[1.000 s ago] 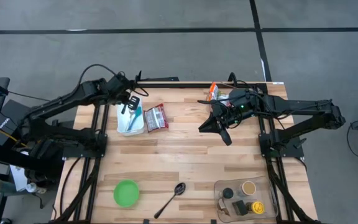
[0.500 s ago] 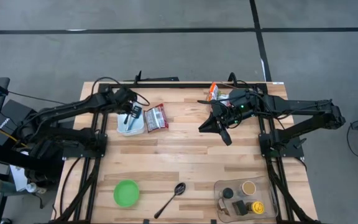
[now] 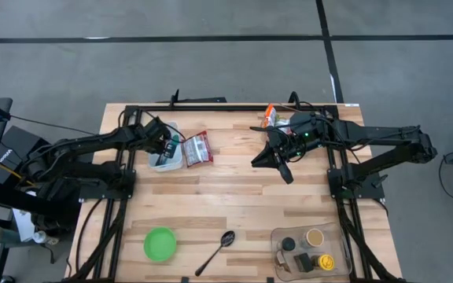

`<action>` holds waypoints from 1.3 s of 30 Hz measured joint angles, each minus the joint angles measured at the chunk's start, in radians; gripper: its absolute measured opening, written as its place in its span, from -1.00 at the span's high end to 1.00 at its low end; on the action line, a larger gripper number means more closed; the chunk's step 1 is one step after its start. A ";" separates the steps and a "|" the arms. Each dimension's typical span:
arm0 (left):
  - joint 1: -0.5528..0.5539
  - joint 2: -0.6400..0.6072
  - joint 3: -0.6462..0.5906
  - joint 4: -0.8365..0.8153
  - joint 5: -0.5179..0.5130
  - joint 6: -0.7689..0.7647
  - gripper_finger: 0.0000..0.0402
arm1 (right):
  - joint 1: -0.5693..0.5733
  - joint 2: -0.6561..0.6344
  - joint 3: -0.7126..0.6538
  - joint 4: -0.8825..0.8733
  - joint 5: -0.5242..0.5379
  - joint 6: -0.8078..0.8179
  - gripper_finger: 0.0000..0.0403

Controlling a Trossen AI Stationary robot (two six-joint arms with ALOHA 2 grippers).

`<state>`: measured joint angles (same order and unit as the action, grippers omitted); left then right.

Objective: Pick & Place Food Item
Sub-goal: Put the top black spoon into the white bin, then put the red noodle pack into the top transparent bin

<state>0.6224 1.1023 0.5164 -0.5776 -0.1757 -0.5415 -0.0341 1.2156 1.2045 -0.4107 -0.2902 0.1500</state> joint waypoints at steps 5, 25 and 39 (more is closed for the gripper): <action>0.000 0.000 -0.015 0.008 0.000 0.000 0.93 | 0.000 0.000 0.000 0.000 0.000 0.000 0.80; 0.000 0.000 -0.015 0.051 0.025 0.002 0.61 | 0.000 0.000 0.000 0.000 0.000 0.000 0.80; 0.000 -0.005 -0.015 0.088 0.179 0.002 0.81 | 0.000 0.000 0.000 0.000 0.000 0.000 0.80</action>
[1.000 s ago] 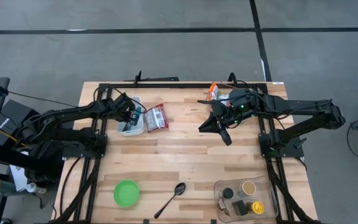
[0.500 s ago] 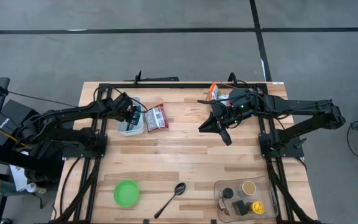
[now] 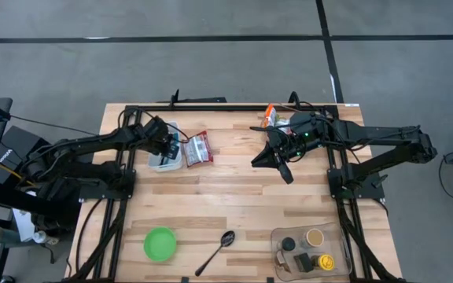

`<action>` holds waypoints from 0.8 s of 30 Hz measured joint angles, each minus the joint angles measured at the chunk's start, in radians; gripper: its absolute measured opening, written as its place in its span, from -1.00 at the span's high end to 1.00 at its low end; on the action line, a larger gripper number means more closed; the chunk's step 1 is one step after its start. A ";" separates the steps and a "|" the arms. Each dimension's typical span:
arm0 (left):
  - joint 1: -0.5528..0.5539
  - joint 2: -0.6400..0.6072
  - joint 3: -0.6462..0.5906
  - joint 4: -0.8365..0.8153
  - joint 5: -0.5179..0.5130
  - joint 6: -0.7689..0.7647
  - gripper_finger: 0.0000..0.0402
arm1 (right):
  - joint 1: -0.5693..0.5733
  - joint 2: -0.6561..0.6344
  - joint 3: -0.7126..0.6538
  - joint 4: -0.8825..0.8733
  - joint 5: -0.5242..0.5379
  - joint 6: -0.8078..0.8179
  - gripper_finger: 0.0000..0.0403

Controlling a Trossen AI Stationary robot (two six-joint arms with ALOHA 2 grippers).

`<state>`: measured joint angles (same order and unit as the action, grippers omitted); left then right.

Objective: Pick & Place Food Item
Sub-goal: Put the red noodle pack into the top transparent bin

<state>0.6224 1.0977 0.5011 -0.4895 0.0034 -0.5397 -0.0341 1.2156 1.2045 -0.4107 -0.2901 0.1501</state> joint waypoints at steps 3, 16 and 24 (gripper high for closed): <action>0.000 0.000 0.000 0.014 0.021 -0.014 0.86 | 0.000 0.000 0.000 0.000 0.000 0.000 0.80; 0.000 -0.085 0.000 0.028 0.021 -0.025 1.00 | 0.000 0.000 0.000 -0.001 0.000 0.000 0.80; -0.022 -0.282 0.000 0.057 0.020 -0.026 1.00 | 0.000 0.000 0.000 -0.002 0.000 -0.001 0.80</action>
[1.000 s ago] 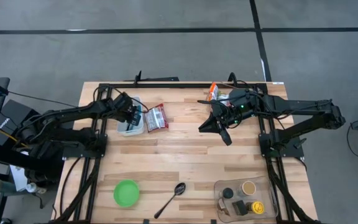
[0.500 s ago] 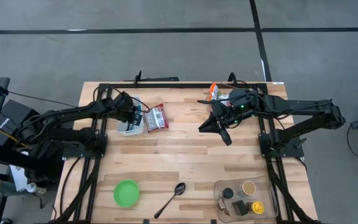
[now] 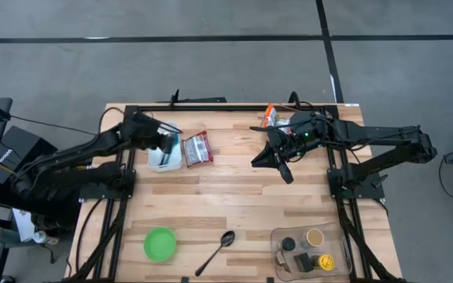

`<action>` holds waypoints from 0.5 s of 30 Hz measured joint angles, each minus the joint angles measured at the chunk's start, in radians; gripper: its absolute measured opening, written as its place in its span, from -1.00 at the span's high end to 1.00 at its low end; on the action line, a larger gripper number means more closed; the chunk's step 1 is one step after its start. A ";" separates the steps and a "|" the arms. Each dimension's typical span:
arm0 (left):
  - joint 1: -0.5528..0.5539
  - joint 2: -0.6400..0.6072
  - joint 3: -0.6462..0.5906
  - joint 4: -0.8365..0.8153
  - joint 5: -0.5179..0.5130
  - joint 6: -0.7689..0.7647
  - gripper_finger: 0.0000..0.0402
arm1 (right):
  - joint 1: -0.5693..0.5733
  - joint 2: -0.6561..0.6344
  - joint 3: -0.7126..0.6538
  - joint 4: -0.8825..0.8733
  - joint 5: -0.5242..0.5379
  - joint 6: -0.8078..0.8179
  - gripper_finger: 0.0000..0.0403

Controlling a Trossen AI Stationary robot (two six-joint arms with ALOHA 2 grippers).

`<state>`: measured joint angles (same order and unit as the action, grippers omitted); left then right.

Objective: Pick & Place Food Item
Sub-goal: Put the red noodle pack into the top transparent bin

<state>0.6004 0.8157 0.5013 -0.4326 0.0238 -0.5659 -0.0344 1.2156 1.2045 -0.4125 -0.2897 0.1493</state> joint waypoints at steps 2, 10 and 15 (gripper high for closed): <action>-0.021 -0.047 0.000 0.033 0.001 0.000 1.00 | 0.000 0.000 0.000 0.000 0.000 0.000 0.80; -0.140 -0.116 0.001 0.254 0.073 -0.001 1.00 | -0.002 0.000 0.000 -0.001 0.000 -0.002 0.80; -0.247 -0.082 0.001 0.383 0.082 0.000 1.00 | -0.002 0.000 0.000 -0.002 0.000 -0.002 0.80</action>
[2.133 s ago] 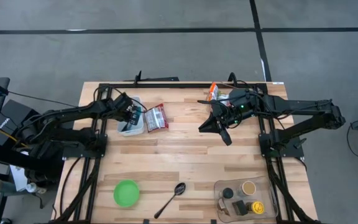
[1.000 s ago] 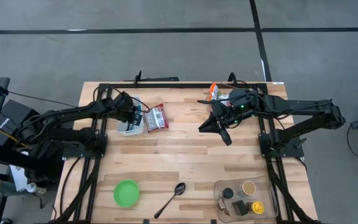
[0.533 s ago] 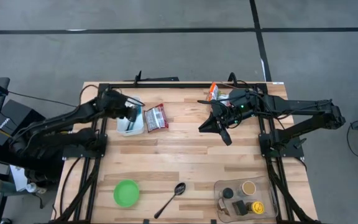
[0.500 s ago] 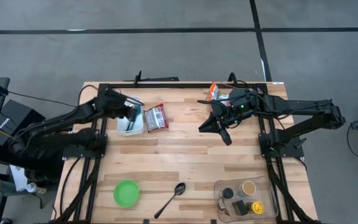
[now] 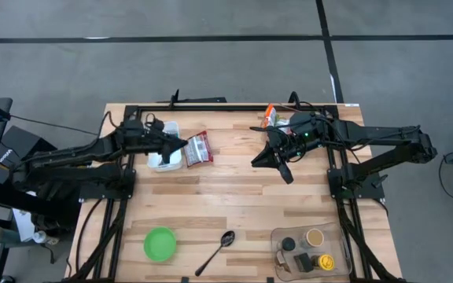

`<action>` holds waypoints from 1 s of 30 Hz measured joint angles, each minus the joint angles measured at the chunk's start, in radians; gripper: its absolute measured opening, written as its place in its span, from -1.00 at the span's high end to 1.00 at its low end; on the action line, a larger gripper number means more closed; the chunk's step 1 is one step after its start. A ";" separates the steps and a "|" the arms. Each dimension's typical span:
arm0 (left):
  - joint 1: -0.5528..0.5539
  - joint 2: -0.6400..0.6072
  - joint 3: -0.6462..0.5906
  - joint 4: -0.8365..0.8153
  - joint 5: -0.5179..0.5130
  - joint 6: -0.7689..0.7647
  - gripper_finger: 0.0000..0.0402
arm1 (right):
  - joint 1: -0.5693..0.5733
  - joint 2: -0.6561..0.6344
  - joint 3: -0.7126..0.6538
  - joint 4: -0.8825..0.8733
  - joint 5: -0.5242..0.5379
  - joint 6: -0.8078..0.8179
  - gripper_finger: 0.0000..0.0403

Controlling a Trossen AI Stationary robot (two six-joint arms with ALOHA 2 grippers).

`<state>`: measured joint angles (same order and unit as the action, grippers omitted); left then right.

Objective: Pick & Place Food Item
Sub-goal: Put the red noodle pack into the top transparent bin

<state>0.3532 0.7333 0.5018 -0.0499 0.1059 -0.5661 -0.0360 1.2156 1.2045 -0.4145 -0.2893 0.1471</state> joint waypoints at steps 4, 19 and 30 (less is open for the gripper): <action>-0.089 0.049 0.000 0.076 0.000 0.002 1.00 | 0.000 0.000 0.000 0.000 0.000 0.000 0.80; -0.312 0.422 0.000 0.115 -0.137 0.001 1.00 | 0.000 0.000 0.000 -0.004 0.001 0.000 0.80; -0.316 0.590 0.010 0.096 -0.215 -0.010 1.00 | 0.000 0.000 0.000 -0.004 0.001 0.000 0.80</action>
<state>0.0370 1.3238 0.5118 0.0461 -0.1087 -0.5763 -0.0357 1.2156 1.2041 -0.4187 -0.2882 0.1471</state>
